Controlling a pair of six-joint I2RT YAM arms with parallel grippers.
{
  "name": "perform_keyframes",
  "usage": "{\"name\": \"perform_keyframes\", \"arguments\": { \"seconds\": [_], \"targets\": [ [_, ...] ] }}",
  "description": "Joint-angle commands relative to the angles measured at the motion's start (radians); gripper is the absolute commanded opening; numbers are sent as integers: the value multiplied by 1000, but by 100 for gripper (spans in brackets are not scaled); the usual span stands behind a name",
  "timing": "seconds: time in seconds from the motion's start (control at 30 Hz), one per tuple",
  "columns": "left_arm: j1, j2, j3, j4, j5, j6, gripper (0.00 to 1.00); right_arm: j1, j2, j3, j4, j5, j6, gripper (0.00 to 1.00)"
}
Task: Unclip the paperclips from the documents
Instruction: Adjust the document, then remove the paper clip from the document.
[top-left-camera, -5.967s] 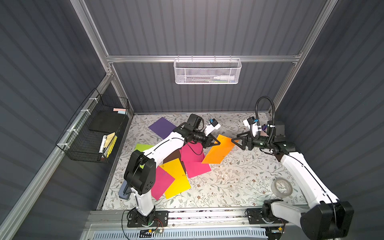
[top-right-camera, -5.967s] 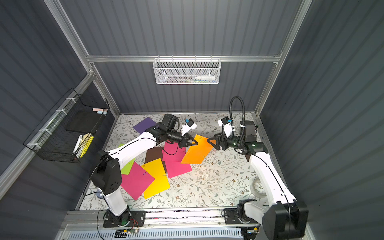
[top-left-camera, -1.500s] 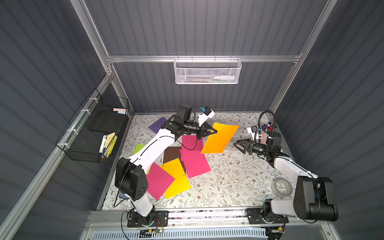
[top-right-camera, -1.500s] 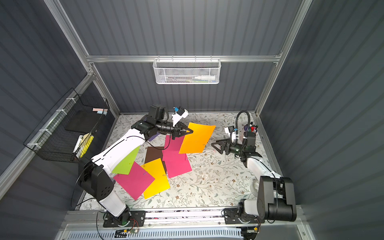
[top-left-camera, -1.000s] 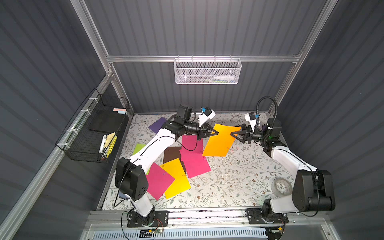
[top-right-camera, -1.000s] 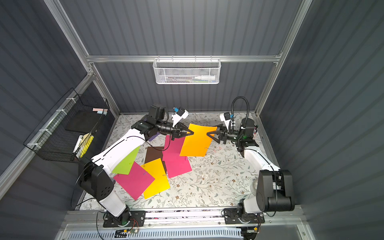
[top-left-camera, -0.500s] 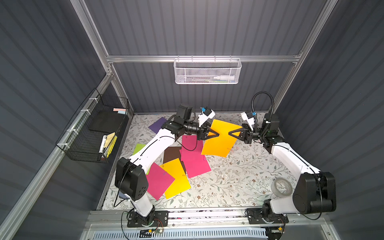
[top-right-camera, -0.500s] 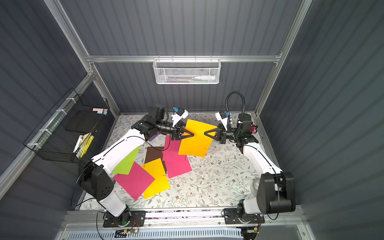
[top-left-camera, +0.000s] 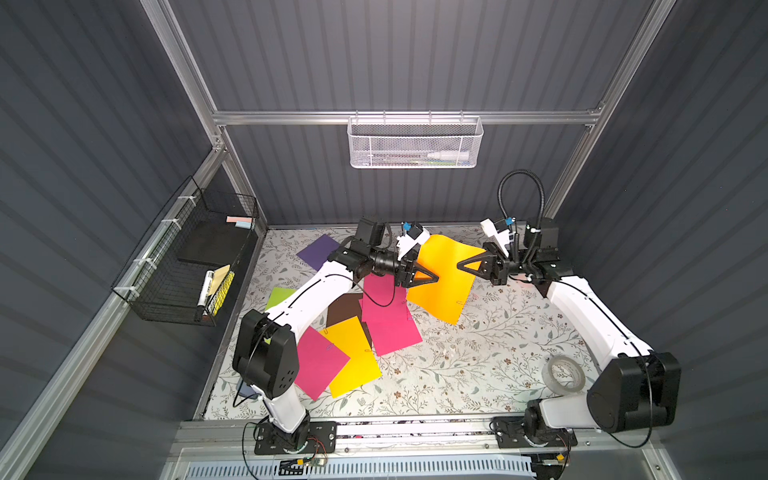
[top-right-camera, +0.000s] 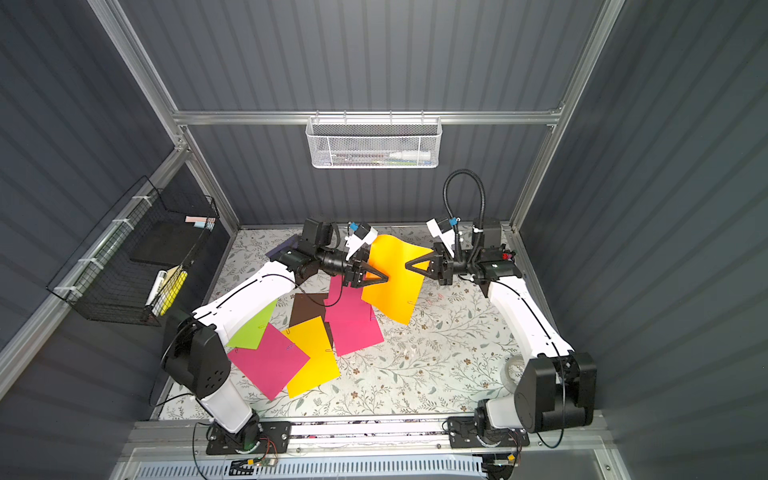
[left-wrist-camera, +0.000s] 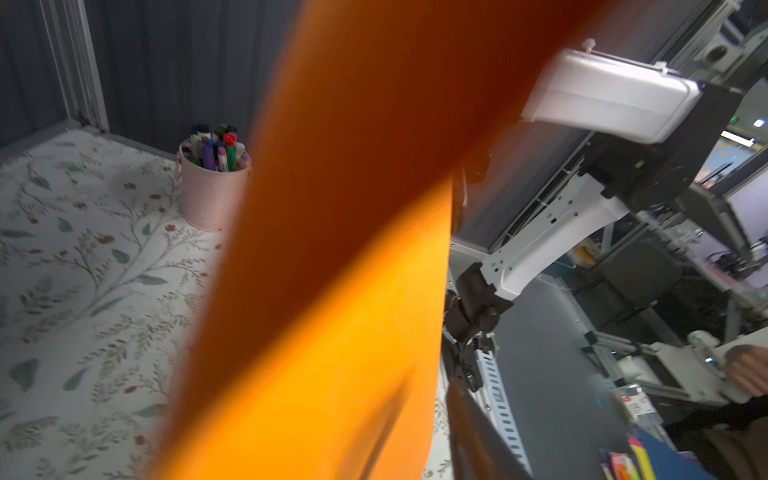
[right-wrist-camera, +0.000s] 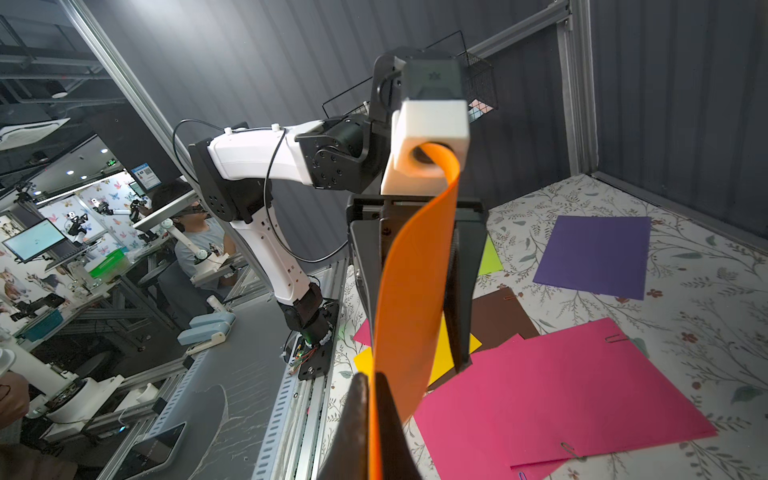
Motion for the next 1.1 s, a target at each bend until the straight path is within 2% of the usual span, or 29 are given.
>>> {"name": "perform_keyframes", "arguments": {
  "seconds": [0.0, 0.07, 0.2, 0.37, 0.43, 0.47, 0.57, 0.67, 0.83, 1.07],
  "targets": [
    [3, -10, -33, 80, 45, -50, 33, 4, 21, 23, -48, -34, -40, 0],
    [4, -20, -42, 108, 40, -69, 27, 2, 19, 26, -81, -28, -65, 0],
    [5, -20, -47, 145, 66, -100, 24, 3, 19, 24, -103, -16, -83, 0],
    [4, -26, -51, 174, 68, -130, 2, 3, 29, 25, -81, 14, -52, 0],
    [4, -29, -48, 169, 60, -130, 0, 3, 29, 25, -57, 21, -28, 1],
    [5, -30, -45, 165, 52, -129, 0, 3, 30, 23, -46, 28, -15, 8],
    [6, -36, -33, 162, 24, -132, 0, 0, 28, 11, -50, 50, -12, 40],
    [19, -50, -20, 174, 5, -138, 0, -4, 21, -33, -39, 59, -5, 55],
    [45, -65, -8, 191, 8, -163, 0, -6, 6, -133, 37, 74, 51, 63],
    [71, -74, -6, 195, -13, -161, 0, -9, 3, -236, 213, 79, 186, 61]
  ]
}}
